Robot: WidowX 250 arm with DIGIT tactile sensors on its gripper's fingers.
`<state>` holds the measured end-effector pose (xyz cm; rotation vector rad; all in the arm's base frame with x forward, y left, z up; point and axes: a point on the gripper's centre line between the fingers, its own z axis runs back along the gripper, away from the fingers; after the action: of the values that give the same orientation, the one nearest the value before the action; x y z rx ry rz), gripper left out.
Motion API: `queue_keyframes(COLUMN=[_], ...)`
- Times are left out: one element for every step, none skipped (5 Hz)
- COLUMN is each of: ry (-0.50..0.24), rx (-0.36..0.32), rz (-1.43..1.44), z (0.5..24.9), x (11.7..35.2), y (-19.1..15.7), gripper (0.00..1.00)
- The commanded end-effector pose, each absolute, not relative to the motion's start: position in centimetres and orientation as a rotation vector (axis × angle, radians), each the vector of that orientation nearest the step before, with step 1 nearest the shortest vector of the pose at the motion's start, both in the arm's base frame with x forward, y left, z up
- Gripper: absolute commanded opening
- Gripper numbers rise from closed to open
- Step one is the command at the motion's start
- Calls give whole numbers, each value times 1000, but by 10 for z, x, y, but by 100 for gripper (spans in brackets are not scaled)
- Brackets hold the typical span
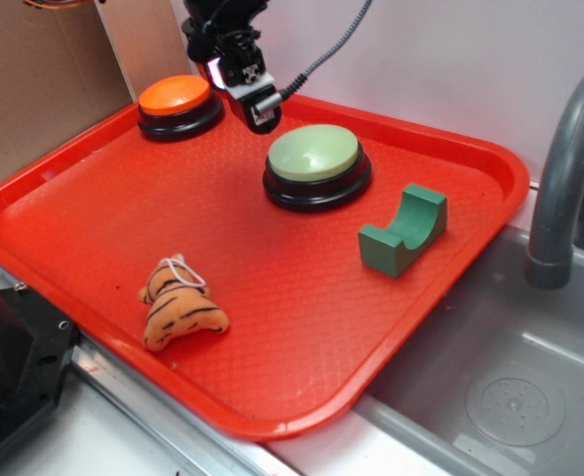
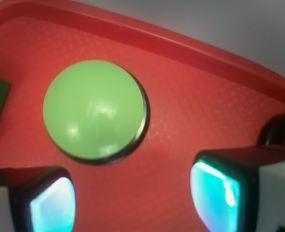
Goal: Push the green button.
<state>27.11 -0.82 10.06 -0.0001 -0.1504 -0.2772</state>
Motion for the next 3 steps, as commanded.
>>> queue_keyframes(ry=[-250, -235, -226], rx=[21, 37, 36], rz=[-255, -242, -220], z=[136, 147, 156], x=[277, 274, 270], y=[-8, -6, -3], gripper=[100, 100, 100])
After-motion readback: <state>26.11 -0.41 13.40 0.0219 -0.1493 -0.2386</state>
